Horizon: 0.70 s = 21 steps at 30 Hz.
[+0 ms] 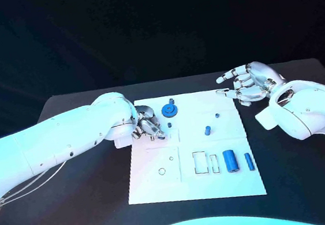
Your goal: Assemble the parts on the task board
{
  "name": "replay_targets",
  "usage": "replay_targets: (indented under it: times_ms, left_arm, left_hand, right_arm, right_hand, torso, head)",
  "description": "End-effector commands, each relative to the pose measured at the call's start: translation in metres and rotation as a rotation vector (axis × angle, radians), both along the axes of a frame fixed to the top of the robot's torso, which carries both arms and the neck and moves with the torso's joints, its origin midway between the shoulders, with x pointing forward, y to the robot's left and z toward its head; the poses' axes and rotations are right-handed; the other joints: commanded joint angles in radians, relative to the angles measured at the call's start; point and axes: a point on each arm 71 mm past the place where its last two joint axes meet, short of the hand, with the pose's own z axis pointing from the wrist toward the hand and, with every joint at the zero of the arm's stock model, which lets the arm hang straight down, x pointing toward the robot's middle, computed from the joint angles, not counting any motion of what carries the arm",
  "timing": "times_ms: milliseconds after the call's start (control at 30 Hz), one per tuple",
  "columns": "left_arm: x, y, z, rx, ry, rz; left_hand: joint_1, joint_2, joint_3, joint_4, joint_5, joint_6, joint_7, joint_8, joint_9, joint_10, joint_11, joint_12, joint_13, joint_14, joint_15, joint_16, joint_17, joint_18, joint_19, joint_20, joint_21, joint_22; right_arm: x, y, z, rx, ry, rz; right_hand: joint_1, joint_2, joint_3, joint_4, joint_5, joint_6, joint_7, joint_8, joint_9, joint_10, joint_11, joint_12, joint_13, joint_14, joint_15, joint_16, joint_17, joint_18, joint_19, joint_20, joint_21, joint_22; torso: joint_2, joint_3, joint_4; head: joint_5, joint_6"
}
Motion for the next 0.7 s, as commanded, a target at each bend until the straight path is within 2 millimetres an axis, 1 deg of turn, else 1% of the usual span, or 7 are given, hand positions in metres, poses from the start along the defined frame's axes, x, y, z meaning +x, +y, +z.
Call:
replay_targets:
  times_ms: [33,67,200,367,500,700]
  left_arm:
    - [-0.0001,-0.0015,-0.0007,0.023,0.010,-0.020]
    - [0.0000,-0.0018,-0.0007,0.024,0.010,-0.021]
    - [0.0006,-0.0029,-0.0006,0.030,0.008,-0.026]
    - [0.0009,-0.0043,-0.0008,0.043,0.013,-0.040]
    - [0.0011,-0.0048,-0.0011,0.055,0.021,-0.052]
    - [0.0016,-0.0050,-0.0013,0.070,0.029,-0.062]
  left_hand:
    - [-0.002,0.007,0.217,-0.221,0.005,0.009,-0.006,0.002,0.002,0.006,0.000,0.003,-0.001,0.078,-0.007,0.004,0.184,-0.007,0.008,0.002,0.005,0.001]
    - [-0.002,0.007,0.217,-0.221,0.005,0.009,-0.006,0.002,0.002,0.006,0.000,0.003,-0.001,0.078,-0.007,0.004,0.184,-0.007,0.008,0.002,0.005,0.001]
    - [-0.002,0.007,0.217,-0.221,0.005,0.009,-0.006,0.002,0.002,0.006,0.000,0.003,-0.001,0.078,-0.007,0.004,0.184,-0.007,0.008,0.002,0.005,0.001]
    - [-0.003,0.006,0.218,-0.223,0.006,0.010,-0.006,0.002,0.002,0.007,0.001,0.003,0.000,0.079,-0.007,0.005,0.185,-0.008,0.009,0.001,0.005,0.003]
    - [-0.003,0.006,0.219,-0.224,0.006,0.010,-0.006,0.002,0.002,0.007,0.001,0.003,0.000,0.079,-0.007,0.005,0.186,-0.007,0.008,0.001,0.005,0.002]
    - [-0.005,0.006,0.219,-0.224,0.007,0.010,-0.005,0.002,0.002,0.006,0.001,0.002,-0.002,0.079,-0.007,0.004,0.185,-0.007,0.007,0.001,0.005,0.000]
  right_arm:
    - [-0.0001,0.0010,0.0002,0.001,-0.009,0.009]
    - [-0.0001,0.0011,0.0002,0.001,-0.008,0.009]
    - [-0.0001,0.0012,0.0000,0.001,-0.008,0.009]
    - [-0.0002,0.0009,-0.0001,0.001,-0.007,0.008]
    - [-0.0002,0.0007,-0.0002,0.001,-0.007,0.007]
    - [-0.0003,0.0003,-0.0001,0.000,-0.007,0.006]
  right_hand:
    - [-0.001,0.011,0.006,0.001,0.003,0.000,0.000,0.005,-0.001,0.001,-0.003,0.002,-0.001,0.054,0.007,-0.004,0.089,0.018,0.000,0.002,0.000,0.000]
    - [-0.001,0.011,0.006,0.001,0.003,0.000,0.000,0.005,-0.001,0.001,-0.003,0.002,-0.001,0.054,0.007,-0.004,0.089,0.018,0.000,0.002,0.000,0.000]
    - [-0.001,0.011,0.006,0.001,0.003,0.000,0.000,0.005,-0.001,0.001,-0.003,0.002,-0.001,0.054,0.007,-0.004,0.089,0.018,0.000,0.002,0.000,0.000]
    - [-0.001,0.011,0.007,0.001,0.003,0.000,-0.001,0.006,-0.002,0.002,-0.003,0.003,0.000,0.055,0.007,-0.004,0.090,0.018,0.001,0.001,-0.001,0.000]
    - [-0.001,0.011,0.007,0.001,0.003,0.000,-0.001,0.006,-0.002,0.002,-0.003,0.003,0.000,0.055,0.007,-0.004,0.090,0.018,0.001,0.001,-0.001,0.000]
    - [-0.001,0.011,0.007,0.001,0.003,0.000,-0.001,0.006,-0.002,0.002,-0.003,0.003,0.000,0.055,0.007,-0.004,0.090,0.018,0.001,0.001,-0.001,0.000]
  torso:
    - [0.000,0.0005,0.0003]
    - [-0.001,0.0001,0.0005]
    - [-0.001,0.0006,0.0001]
    - [-0.002,-0.0005,-0.0001]
    - [-0.003,-0.0003,-0.0006]
    - [-0.002,-0.0002,0.0005]
  head:
    - [-0.001,-0.003]
    - [0.000,-0.004]
    - [0.000,-0.004]
    - [-0.002,-0.006]
    - [-0.002,-0.007]
    - [-0.004,-0.006]
